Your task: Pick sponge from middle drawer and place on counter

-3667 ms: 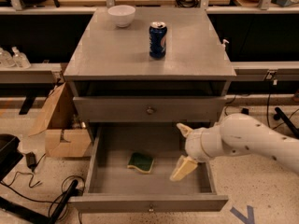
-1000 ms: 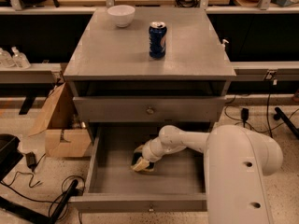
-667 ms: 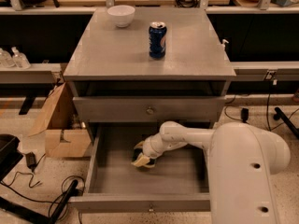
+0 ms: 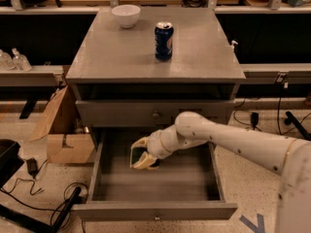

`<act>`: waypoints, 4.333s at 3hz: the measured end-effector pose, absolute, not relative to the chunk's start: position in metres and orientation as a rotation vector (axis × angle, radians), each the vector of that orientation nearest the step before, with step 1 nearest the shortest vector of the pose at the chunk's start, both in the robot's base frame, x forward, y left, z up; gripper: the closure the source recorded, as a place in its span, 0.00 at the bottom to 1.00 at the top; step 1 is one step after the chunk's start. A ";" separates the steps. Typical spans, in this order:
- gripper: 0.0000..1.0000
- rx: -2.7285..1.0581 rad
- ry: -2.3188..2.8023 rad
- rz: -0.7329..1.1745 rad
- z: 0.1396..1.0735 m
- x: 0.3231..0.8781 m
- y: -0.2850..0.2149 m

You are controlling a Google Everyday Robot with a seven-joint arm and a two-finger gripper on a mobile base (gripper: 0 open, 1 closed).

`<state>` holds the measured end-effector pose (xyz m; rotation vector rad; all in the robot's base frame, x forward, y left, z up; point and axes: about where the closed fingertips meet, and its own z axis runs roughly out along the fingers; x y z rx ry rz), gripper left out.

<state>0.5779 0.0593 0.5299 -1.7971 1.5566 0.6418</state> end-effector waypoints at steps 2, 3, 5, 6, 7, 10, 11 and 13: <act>1.00 -1.885 1.452 0.639 0.721 0.583 0.046; 1.00 -1.872 1.441 0.594 0.805 0.606 0.045; 1.00 -1.673 1.435 0.492 0.903 0.649 0.082; 1.00 -1.578 1.380 0.427 0.938 0.688 0.146; 1.00 -1.595 1.269 0.403 0.943 0.715 0.199; 1.00 -1.750 1.075 0.232 0.882 0.811 0.252; 1.00 -1.752 1.143 0.124 0.873 0.830 0.221; 0.83 -1.733 1.218 0.041 0.869 0.839 0.195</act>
Offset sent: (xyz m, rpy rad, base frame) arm 0.0350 -0.0237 0.3227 -0.0409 -0.0618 0.1364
